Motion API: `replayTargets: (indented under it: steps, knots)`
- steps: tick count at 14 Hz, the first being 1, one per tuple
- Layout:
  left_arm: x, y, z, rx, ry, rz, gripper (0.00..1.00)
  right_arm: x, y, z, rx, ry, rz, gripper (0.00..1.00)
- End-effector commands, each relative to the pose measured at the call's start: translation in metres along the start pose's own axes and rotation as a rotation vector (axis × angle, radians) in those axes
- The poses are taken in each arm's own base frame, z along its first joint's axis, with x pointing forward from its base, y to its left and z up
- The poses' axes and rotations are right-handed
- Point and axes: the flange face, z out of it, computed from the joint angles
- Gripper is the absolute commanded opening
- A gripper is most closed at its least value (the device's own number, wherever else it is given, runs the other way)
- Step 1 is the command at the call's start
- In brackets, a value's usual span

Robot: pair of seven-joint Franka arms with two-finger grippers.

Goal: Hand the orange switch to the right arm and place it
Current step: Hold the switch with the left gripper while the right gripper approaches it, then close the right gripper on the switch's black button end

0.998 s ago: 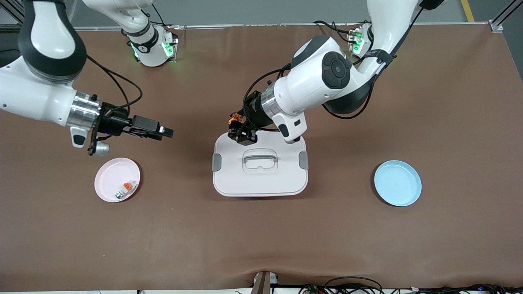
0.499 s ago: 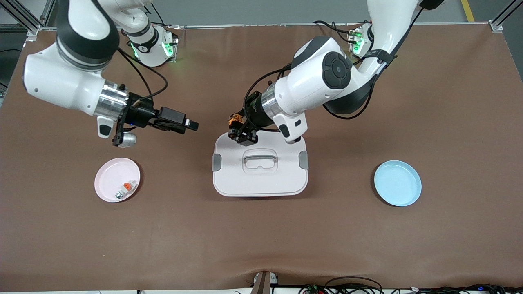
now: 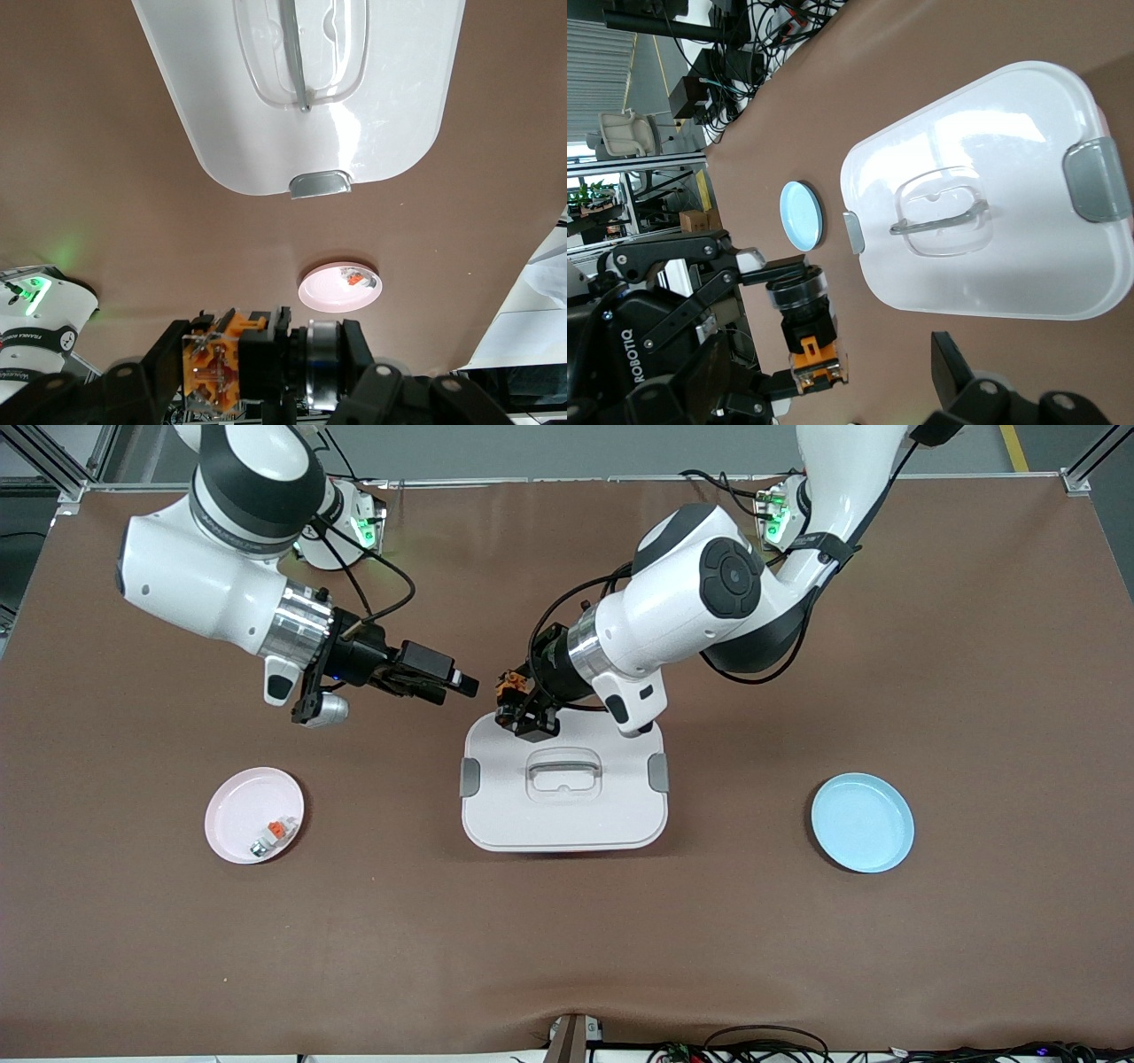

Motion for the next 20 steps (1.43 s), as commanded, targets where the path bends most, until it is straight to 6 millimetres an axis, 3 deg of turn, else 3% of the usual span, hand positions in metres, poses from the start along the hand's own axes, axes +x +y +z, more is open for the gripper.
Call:
replayTargets:
  steps: [1,4,9,20]
  knots:
    - [-0.003,-0.003,-0.010,0.008,-0.006,-0.021,0.00,-0.015,-0.007,0.002,0.021,0.030,0.009,1.00]
    - [-0.004,-0.003,-0.011,0.007,-0.008,-0.021,0.00,-0.023,-0.012,0.011,0.022,0.046,-0.006,1.00]
    - [-0.004,-0.003,-0.010,0.006,-0.006,-0.020,0.00,-0.027,-0.004,0.044,-0.007,0.071,-0.012,1.00]
    - [-0.003,-0.003,-0.009,0.009,-0.005,-0.022,0.00,-0.030,-0.004,0.060,-0.014,0.091,-0.017,1.00]
